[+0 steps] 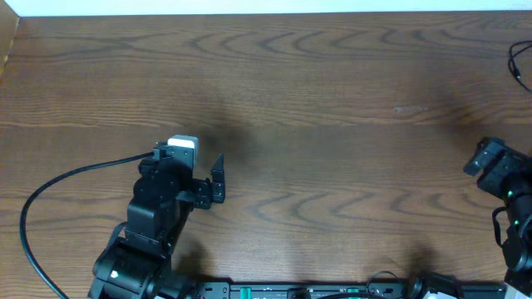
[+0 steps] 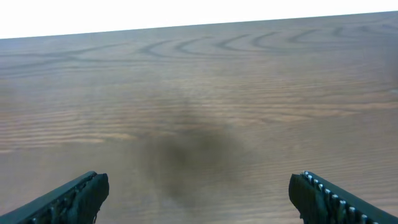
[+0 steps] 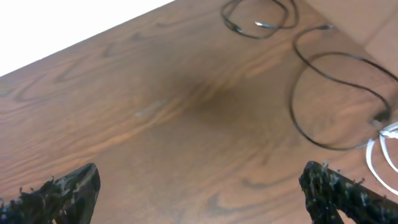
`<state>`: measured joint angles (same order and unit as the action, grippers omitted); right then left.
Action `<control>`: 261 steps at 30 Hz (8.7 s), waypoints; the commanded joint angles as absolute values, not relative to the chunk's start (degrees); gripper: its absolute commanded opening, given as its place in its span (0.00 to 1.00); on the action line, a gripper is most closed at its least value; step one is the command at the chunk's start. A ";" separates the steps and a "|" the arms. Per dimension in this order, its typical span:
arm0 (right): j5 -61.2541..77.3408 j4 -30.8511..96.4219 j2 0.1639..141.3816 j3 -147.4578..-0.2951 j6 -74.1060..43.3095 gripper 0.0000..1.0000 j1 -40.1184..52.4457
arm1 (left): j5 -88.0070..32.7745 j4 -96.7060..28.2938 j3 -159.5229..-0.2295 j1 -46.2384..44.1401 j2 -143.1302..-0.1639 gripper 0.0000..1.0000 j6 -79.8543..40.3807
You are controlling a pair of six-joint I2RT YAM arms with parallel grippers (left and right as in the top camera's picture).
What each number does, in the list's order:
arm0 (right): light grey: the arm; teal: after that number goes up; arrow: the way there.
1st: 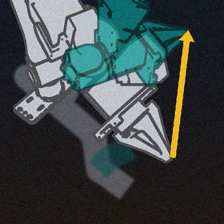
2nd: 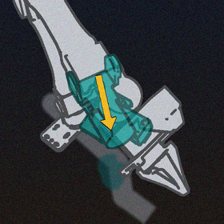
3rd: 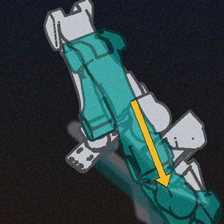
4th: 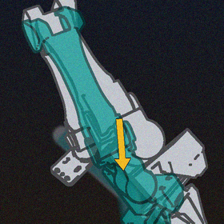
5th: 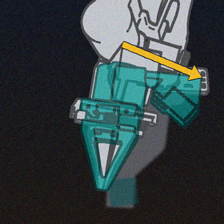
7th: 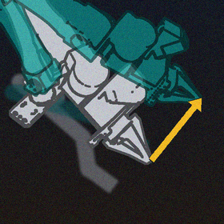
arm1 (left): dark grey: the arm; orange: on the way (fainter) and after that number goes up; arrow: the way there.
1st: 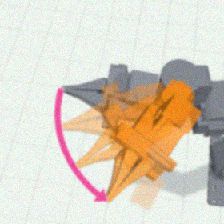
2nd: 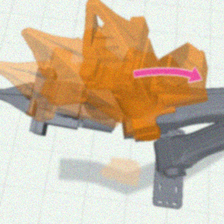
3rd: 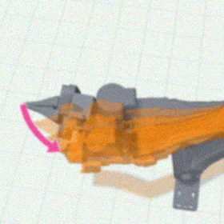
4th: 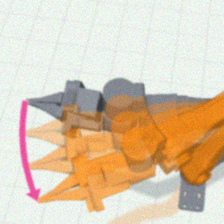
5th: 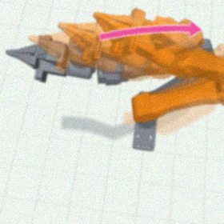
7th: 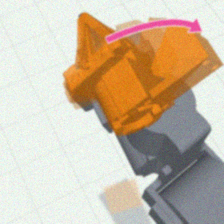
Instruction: Untangle cables
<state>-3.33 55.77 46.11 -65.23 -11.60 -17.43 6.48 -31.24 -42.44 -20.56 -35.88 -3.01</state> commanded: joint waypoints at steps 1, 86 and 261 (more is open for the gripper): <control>1.32 54.04 46.13 -62.46 -8.64 0.99 -17.15 | 10.39 -31.68 -43.09 -20.27 -35.66 0.98 -3.25; -12.62 38.26 39.38 -46.72 -8.73 0.99 1.48 | -0.89 -35.11 -40.91 -6.33 -31.46 0.98 -0.01; -17.21 40.32 30.61 -39.31 -13.69 0.99 3.53 | 1.65 -4.14 -0.23 1.21 -0.05 0.98 -0.03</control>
<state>-16.53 40.10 30.70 -39.53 -13.02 2.98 3.01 -2.11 -1.61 0.62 -0.58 -0.14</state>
